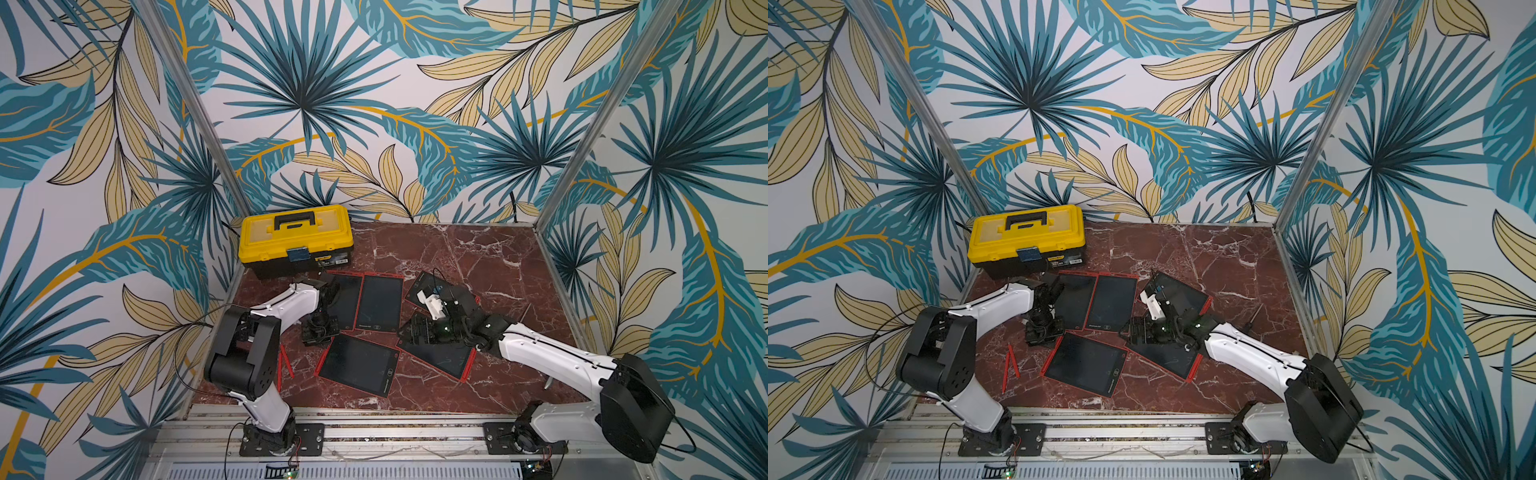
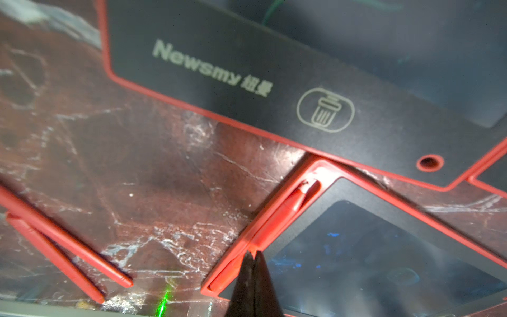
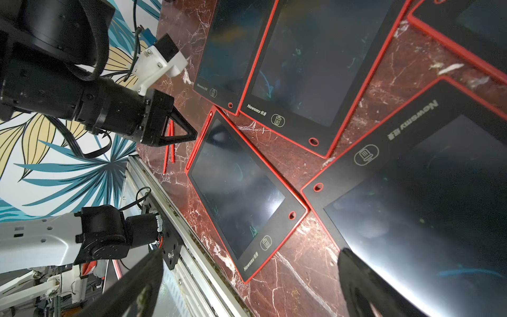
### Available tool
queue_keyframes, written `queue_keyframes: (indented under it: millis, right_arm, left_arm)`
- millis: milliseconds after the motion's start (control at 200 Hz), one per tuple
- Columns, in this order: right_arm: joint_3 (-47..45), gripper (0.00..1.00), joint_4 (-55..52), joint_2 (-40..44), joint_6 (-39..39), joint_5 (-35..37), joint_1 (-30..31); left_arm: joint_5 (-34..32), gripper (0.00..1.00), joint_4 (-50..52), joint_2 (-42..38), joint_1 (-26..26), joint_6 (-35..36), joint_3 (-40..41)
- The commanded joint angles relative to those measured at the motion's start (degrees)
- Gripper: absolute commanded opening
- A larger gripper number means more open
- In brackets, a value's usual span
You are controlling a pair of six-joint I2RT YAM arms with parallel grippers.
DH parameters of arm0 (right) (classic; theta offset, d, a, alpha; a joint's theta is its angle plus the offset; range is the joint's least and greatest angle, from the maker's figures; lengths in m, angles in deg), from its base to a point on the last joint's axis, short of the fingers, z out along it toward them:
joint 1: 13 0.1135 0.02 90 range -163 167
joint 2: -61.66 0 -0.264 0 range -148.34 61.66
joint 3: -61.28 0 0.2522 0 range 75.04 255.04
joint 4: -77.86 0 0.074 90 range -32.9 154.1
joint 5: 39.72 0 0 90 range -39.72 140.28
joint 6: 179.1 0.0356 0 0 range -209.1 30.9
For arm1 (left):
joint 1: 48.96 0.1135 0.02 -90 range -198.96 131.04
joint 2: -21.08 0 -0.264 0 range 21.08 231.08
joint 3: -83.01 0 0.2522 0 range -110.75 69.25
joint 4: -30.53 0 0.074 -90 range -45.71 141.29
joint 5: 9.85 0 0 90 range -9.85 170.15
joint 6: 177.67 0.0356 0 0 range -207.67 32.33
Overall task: Place the stylus back onto the writing tablet
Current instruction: Place the stylus on the writing tablet.
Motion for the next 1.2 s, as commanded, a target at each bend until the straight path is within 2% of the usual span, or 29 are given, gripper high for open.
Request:
queue_keyframes:
  millis: [0,631,1197]
  right_arm:
    - [-0.56,0.99,-0.52,0.12,-0.55,0.57,0.26]
    - [-0.56,0.99,-0.87,0.47,-0.7,0.53,0.31]
    - [-0.59,0.99,-0.79,0.78,-0.55,0.57,0.33]
  left_arm:
    - [-0.33,0.01,-0.97,1.2,-0.25,-0.15,-1.64]
    - [-1.69,0.0,-4.53,2.27,-0.46,-1.77,3.42]
    - [-4.83,0.0,-8.7,-4.14,-4.54,-10.79,9.6]
